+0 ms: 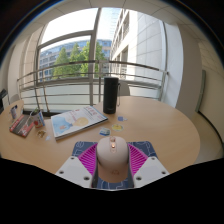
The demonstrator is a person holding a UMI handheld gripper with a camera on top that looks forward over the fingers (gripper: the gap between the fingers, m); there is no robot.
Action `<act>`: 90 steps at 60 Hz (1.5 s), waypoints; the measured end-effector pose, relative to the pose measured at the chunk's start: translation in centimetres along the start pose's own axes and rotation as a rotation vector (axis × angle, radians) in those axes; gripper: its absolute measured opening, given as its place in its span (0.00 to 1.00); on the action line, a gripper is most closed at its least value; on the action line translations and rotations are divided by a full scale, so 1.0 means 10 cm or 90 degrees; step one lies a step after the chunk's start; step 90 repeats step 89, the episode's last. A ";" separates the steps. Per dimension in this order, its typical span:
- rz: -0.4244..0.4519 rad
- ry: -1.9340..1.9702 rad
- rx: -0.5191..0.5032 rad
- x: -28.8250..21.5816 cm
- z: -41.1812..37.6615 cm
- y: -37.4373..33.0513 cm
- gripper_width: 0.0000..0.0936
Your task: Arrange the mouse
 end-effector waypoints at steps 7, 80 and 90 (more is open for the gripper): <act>-0.056 0.000 -0.004 0.37 0.21 0.25 0.45; 0.014 -0.034 0.032 0.23 0.31 -2.96 0.90; 0.009 -0.042 0.030 0.28 0.28 -3.01 0.90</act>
Point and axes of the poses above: the point between the fingertips, and its own axes, seen from behind it with the camera up: z to the right, x down, y forward, the way the camera looks, the point moved 10 cm from there along -y, backward, against the way the camera looks, and after that the axes turned 6 degrees about x, right-handed, at the moved point
